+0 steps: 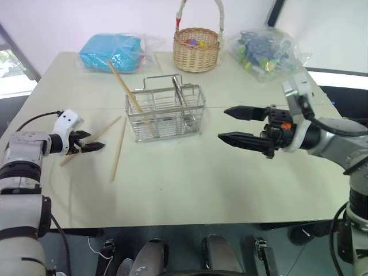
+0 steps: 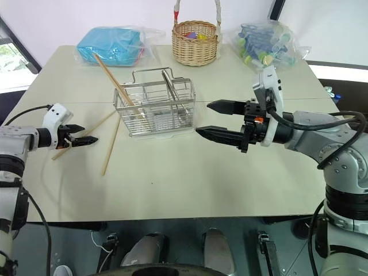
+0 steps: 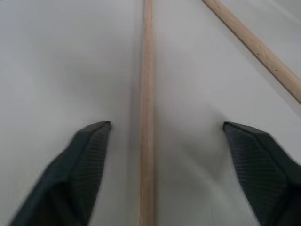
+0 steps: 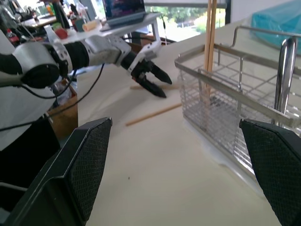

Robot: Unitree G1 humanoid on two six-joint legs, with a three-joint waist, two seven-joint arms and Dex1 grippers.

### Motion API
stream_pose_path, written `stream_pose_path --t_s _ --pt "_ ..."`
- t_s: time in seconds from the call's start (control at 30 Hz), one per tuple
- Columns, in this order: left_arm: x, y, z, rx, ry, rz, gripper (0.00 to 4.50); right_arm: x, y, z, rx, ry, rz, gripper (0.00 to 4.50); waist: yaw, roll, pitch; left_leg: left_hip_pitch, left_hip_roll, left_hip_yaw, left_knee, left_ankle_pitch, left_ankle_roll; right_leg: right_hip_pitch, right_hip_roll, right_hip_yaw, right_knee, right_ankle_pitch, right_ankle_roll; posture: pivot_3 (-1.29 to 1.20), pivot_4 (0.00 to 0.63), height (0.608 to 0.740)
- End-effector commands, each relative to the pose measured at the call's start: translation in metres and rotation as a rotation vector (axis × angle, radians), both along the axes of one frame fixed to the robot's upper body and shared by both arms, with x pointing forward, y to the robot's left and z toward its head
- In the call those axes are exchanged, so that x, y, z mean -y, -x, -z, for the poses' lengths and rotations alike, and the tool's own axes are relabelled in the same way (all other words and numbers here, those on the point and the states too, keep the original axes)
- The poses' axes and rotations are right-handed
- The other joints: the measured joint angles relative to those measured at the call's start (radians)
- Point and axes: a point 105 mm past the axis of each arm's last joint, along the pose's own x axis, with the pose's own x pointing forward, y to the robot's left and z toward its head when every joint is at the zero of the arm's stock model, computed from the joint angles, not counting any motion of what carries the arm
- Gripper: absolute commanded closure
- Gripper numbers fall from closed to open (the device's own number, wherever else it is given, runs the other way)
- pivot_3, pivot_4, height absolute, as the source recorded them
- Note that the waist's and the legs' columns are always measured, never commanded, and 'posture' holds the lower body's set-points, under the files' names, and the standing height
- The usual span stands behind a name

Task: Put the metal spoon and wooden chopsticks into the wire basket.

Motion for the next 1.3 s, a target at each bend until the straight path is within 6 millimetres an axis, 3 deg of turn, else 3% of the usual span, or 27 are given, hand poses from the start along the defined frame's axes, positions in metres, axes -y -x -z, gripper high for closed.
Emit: stream_pose_path --t_s 0.03,0.1,0.17,0.27,0.5,0.73,0.8,0.9,1.0,1.13,1.3 --pt "0.002 0.003 0.01 -0.048 0.0 0.006 2.93 -0.001 0.01 -0.008 0.039 0.001 -0.043 0.0 0.0 0.0 0.0 0.0 0.0 0.0 0.0 0.0 0.0 0.0 0.0 0.0 0.0 0.0 0.0 0.0 0.15 0.74" --pt "0.001 0.002 0.01 -0.045 -0.001 0.0 4.02 -0.001 0.011 -0.007 0.038 0.004 -0.048 0.0 0.0 0.0 0.0 0.0 0.0 0.0 0.0 0.0 0.0 0.0 0.0 0.0 0.0 0.0 0.0 0.0 0.15 0.74" --pt "0.0 0.003 0.009 -0.045 -0.003 -0.002 4.42 -0.001 0.01 -0.006 0.039 0.004 -0.049 0.0 -0.001 0.0 0.0 0.0 0.0 0.0 0.0 0.0 0.0 0.0 0.0 0.0 0.0 0.0 0.0 0.0 0.15 0.74" --pt "-0.004 0.0 0.004 -0.011 -0.003 -0.031 4.42 -0.002 0.01 -0.006 0.039 0.0 -0.05 0.0 -0.002 0.0 0.0 0.0 0.0 0.0 0.001 0.0 0.0 0.0 0.0 0.0 0.0 0.0 0.0 0.0 0.15 0.74" --pt "-0.022 -0.027 -0.051 0.347 0.115 -0.295 4.42 0.0 0.009 -0.003 0.03 0.001 -0.048 0.0 -0.002 -0.002 -0.001 -0.001 0.0 -0.001 0.002 0.0 0.0 -0.001 0.0 0.0 0.0 0.0 0.0 0.0 0.15 0.74" --pt "-0.019 -0.022 -0.145 0.734 0.483 -0.482 4.42 -0.002 0.008 -0.002 0.036 -0.01 -0.038 0.0 -0.002 -0.003 -0.002 -0.002 0.0 -0.001 0.002 0.0 0.0 -0.001 -0.002 0.0 0.0 0.0 0.0 0.0 0.15 0.74" --pt "-0.006 -0.012 -0.175 0.819 0.615 -0.498 4.42 -0.003 0.008 -0.001 0.038 -0.02 -0.033 0.0 0.0 -0.004 -0.002 -0.002 0.001 -0.002 0.003 0.0 0.0 -0.001 -0.002 0.0 0.0 0.0 0.0 0.0 0.15 0.74" --pt "0.017 0.0 -0.203 0.875 0.772 -0.486 4.42 -0.005 0.008 0.0 0.04 -0.028 -0.029 0.0 0.0 -0.005 -0.003 -0.002 0.001 -0.002 0.003 0.0 0.0 0.0 -0.002 0.0 -0.001 0.001 0.001 0.0 0.15 0.74" --pt "0.065 0.012 -0.23 0.895 0.916 -0.372 4.42 -0.007 0.007 0.0 0.04 -0.035 -0.031 0.0 0.005 -0.006 -0.003 -0.001 0.001 -0.001 0.004 0.0 0.0 0.0 -0.002 0.0 -0.001 0.001 0.001 0.0 0.15 0.74" --pt "0.117 0.022 -0.237 0.874 0.953 -0.215 4.42 -0.008 0.005 0.0 0.042 -0.043 -0.025 0.0 0.02 -0.006 -0.003 -0.001 0.0 0.0 0.005 0.0 0.0 0.001 -0.001 0.0 -0.001 0.001 0.001 0.0 0.15 0.74" --pt "0.149 0.022 -0.228 0.843 0.949 -0.127 4.42 -0.01 0.005 0.0 0.044 -0.052 -0.027 0.0 0.02 -0.006 -0.003 0.0 0.0 0.002 0.005 0.0 0.0 0.001 0.0 0.0 -0.002 0.001 0.001 0.0 0.15 0.74"
